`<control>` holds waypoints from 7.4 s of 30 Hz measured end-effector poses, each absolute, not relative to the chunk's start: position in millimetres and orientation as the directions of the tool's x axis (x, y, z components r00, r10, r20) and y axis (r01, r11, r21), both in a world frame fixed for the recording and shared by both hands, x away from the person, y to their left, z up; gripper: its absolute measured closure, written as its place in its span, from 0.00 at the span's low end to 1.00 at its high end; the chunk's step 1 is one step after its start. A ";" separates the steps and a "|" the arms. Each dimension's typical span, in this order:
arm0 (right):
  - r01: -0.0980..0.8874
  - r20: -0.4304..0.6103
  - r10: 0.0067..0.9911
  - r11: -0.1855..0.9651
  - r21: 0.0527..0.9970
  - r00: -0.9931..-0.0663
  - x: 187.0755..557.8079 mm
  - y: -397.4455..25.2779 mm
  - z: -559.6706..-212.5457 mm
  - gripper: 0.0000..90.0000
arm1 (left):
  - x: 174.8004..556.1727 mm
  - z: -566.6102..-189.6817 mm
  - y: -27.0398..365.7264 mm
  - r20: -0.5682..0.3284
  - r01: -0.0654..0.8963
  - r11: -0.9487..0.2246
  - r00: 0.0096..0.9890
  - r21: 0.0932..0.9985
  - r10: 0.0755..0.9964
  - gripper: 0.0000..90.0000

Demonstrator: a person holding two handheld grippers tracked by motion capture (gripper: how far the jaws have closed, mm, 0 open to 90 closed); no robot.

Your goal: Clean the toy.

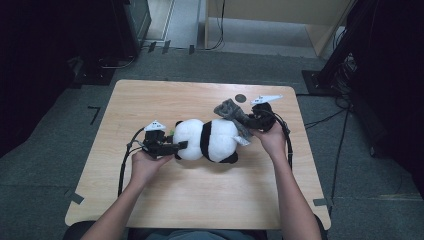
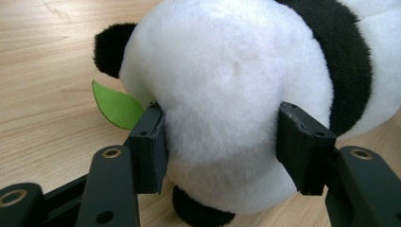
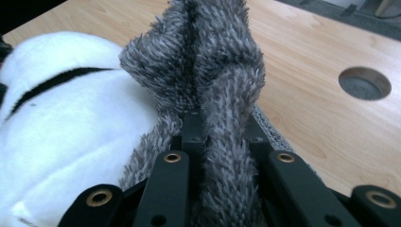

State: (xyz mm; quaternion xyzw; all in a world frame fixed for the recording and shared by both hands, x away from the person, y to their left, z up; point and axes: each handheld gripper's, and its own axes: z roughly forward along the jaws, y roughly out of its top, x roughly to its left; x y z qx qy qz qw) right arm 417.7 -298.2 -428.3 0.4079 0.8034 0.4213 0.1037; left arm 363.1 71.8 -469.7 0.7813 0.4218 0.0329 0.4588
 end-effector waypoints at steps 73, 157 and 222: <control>0.483 0.085 0.646 0.470 0.738 -0.759 417.6 -220.6 -395.1 0.89 | 356.1 -470.9 64.6 -0.300 0.608 -0.226 0.638 0.761 0.709 0.45; 0.366 -0.016 0.549 0.578 0.729 -0.836 384.5 -142.0 -402.0 0.88 | 350.9 -467.7 59.9 -0.316 0.617 -0.200 0.622 0.761 0.716 0.51; 0.441 0.037 0.716 0.388 0.809 -0.698 361.6 -252.3 -379.3 0.89 | 356.7 -469.5 61.4 -0.330 0.619 -0.208 0.638 0.757 0.696 0.43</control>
